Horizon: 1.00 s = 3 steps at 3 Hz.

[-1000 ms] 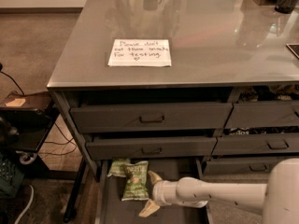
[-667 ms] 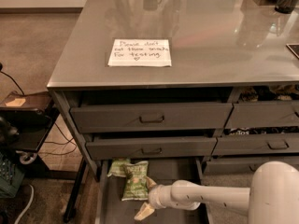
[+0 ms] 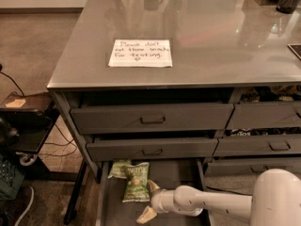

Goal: Pick green jalapeno chip bag from bottom drawer and place on counter

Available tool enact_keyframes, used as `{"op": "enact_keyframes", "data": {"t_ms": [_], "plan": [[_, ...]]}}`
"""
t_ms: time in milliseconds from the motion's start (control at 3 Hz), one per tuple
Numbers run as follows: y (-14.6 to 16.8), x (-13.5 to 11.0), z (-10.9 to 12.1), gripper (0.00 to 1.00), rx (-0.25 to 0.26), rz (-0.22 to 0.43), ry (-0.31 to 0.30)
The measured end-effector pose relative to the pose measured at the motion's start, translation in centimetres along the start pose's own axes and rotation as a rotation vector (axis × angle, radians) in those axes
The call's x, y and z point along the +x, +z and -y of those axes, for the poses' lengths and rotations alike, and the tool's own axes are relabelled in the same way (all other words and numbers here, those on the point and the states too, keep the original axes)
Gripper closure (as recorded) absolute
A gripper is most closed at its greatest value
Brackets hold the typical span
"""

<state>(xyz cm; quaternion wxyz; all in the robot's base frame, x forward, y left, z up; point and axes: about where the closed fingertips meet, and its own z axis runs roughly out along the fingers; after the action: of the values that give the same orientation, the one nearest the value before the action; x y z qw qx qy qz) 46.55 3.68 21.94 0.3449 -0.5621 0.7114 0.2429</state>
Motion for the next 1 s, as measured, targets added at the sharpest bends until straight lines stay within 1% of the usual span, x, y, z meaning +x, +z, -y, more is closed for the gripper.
{"op": "enact_keyframes", "data": {"t_ms": [333,667,1000], "plan": [[0.7,1.8,0.8,0.00,0.032,0.032,0.017],[2.1,2.9,2.3,0.00,0.059,0.073,0.018],[3.5,3.5,3.8,0.00,0.071,0.100,0.020]]}}
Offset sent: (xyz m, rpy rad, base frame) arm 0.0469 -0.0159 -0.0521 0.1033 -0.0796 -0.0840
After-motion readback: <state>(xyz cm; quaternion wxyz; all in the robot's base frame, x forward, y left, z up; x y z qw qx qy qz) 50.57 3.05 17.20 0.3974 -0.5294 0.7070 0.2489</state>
